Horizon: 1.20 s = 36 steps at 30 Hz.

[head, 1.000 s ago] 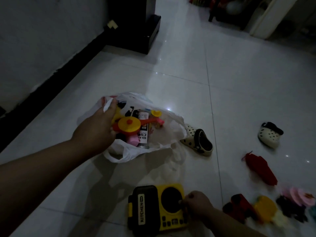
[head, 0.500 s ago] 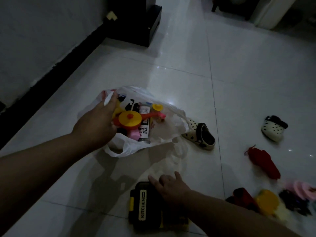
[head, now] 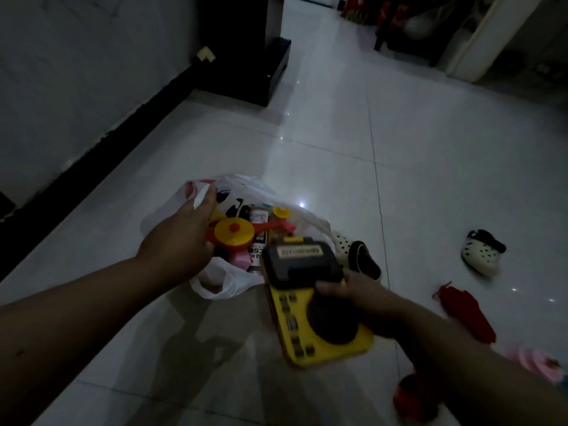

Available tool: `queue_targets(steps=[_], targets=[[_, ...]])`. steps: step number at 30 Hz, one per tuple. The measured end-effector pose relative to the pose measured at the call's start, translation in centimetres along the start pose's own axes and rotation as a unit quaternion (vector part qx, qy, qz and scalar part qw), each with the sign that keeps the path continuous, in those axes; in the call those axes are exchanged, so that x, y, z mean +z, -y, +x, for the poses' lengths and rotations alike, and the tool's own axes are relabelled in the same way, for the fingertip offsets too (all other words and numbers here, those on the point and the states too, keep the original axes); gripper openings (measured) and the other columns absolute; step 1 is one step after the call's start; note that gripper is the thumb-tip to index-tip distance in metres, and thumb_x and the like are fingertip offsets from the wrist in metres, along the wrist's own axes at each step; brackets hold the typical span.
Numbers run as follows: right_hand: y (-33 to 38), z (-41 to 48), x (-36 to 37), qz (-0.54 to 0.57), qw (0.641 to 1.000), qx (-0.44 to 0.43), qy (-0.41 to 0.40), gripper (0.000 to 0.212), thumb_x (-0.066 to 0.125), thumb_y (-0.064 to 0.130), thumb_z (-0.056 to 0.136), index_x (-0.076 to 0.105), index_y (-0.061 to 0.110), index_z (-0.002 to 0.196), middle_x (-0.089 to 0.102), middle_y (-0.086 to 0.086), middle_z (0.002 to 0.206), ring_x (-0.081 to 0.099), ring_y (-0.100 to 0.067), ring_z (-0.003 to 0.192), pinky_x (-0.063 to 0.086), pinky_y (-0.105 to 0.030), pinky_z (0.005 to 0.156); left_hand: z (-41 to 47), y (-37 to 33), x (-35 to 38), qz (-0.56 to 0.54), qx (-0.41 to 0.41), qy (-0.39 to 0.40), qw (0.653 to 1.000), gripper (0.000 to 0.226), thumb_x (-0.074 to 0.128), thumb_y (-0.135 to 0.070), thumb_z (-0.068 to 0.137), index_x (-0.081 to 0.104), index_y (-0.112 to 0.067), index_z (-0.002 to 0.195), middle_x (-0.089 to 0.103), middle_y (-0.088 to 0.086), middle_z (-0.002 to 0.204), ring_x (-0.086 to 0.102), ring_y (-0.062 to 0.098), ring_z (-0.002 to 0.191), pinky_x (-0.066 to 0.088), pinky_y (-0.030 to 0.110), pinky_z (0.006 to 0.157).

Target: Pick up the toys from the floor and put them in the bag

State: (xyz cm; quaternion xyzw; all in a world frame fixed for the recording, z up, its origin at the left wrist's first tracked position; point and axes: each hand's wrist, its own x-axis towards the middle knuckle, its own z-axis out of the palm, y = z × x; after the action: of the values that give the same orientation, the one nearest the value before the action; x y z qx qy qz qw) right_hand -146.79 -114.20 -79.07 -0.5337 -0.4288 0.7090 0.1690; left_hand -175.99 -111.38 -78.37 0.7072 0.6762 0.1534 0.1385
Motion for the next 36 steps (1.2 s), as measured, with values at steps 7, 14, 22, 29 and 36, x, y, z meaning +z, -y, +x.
queue_targets(steps=[7,14,22,29,36], targets=[[5.6,7.9,5.6,0.169,0.972,0.101,-0.126,0.03,0.053,0.014,0.093,0.055,0.009,0.122,0.072,-0.013,0.077,0.07,-0.023,0.057,0.058,-0.033,0.047,-0.1,0.0,-0.2,-0.014,-0.001,-0.008,1.0,0.092,0.059,-0.012,0.081,0.0,-0.024,0.151,0.01,0.003,0.16,0.048,0.026,0.124,0.046,0.029,0.084],[8.0,12.3,10.9,0.252,0.951,0.026,-0.178,0.024,0.051,0.013,0.095,0.057,0.004,0.116,0.068,-0.017,0.089,0.067,-0.028,0.076,0.058,-0.041,0.061,-0.1,0.6,0.2,-0.021,-0.006,-0.011,1.0,0.093,0.064,-0.027,0.084,-0.001,-0.029,0.151,0.006,-0.003,0.16,0.056,0.019,0.113,0.047,0.024,0.077],[7.2,13.3,8.6,-0.327,0.913,-0.082,-0.231,0.028,0.053,0.032,0.093,0.064,0.01,0.107,0.067,-0.011,0.107,0.062,-0.027,0.099,0.049,-0.036,0.089,-0.7,0.7,-0.1,-0.038,-0.008,0.022,0.999,0.09,0.056,-0.011,0.084,-0.001,-0.026,0.151,0.007,-0.003,0.16,0.053,0.009,0.077,0.034,0.013,0.048],[3.4,8.8,1.9,-0.431,0.768,-0.036,-0.472,0.078,0.07,0.031,0.08,0.026,0.023,0.144,0.029,-0.014,0.142,0.033,-0.033,0.125,0.039,-0.044,0.096,-0.6,0.7,0.1,-0.05,-0.002,0.018,0.999,0.089,0.056,-0.01,0.084,0.0,-0.027,0.151,0.024,0.001,0.156,0.057,0.011,0.077,0.042,0.018,0.051],[6.0,8.5,-0.4,-0.172,0.918,-0.027,-0.357,0.025,0.057,0.022,0.088,0.067,0.002,0.098,0.069,-0.008,0.076,0.061,-0.022,0.069,0.041,-0.028,0.06,0.3,1.1,-0.1,-0.023,-0.001,-0.015,1.0,0.092,0.063,-0.028,0.084,-0.001,-0.031,0.15,0.046,0.001,0.141,0.058,0.011,0.071,0.048,0.024,0.048]])
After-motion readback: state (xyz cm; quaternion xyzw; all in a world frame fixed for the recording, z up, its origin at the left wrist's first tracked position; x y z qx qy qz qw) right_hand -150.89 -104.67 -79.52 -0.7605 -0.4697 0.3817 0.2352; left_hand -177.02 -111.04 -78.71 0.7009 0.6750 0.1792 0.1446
